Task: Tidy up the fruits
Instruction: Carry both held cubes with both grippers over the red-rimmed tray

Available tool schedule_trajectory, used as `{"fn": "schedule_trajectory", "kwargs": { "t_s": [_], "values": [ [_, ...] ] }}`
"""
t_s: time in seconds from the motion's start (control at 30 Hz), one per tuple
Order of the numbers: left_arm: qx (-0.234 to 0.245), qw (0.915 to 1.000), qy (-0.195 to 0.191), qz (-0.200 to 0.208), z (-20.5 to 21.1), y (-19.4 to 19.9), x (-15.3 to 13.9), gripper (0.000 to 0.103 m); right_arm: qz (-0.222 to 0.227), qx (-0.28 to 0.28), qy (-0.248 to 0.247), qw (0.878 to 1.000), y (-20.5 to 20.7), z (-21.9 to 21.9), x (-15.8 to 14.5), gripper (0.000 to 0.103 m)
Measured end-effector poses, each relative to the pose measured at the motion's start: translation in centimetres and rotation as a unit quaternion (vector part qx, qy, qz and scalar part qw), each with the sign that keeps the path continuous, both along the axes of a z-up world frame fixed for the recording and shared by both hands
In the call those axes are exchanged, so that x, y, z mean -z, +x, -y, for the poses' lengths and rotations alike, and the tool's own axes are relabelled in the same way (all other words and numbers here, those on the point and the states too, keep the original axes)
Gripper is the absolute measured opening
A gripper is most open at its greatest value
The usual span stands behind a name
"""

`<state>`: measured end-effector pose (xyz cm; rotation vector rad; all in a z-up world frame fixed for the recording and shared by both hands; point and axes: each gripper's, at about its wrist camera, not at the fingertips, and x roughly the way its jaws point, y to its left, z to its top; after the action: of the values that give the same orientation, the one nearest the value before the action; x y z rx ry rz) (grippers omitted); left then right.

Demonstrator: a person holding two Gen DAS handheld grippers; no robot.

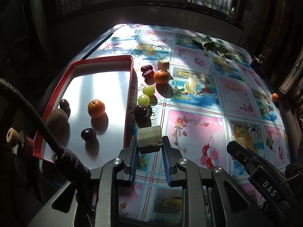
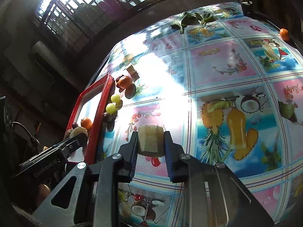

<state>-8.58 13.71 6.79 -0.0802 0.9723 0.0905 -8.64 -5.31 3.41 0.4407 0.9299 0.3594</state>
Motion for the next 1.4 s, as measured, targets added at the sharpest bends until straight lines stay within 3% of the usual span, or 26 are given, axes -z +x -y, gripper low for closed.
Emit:
{"fn": "schedule_trajectory", "kwargs": {
  "t_s": [0.37,0.73,1.1,1.23,1.4],
  "values": [
    [-0.079,0.9966,-0.019,-0.007,-8.0,0.5,0.1,0.023,0.01,-0.042,0.002,0.999,0.8,-3.2,-0.8,0.028],
    [-0.148,0.9883,-0.034,-0.014,-14.5,1.3,0.6,0.023,0.035,-0.129,-0.001,0.991,3.2,-10.5,-2.4,0.028],
    [-0.153,0.9876,-0.034,-0.014,-16.0,3.3,1.2,0.023,0.037,-0.163,-0.007,0.986,6.3,-14.9,-3.0,0.028],
    [-0.138,0.9888,-0.054,-0.016,-16.2,5.1,1.5,0.023,0.036,-0.194,-0.009,0.98,8.3,-17.7,-3.0,0.028],
    [-0.134,0.9893,-0.05,-0.03,-16.3,7.1,2.6,0.023,0.028,-0.199,-0.026,0.979,11.9,-20.5,-2.2,0.028]
  ]
}}
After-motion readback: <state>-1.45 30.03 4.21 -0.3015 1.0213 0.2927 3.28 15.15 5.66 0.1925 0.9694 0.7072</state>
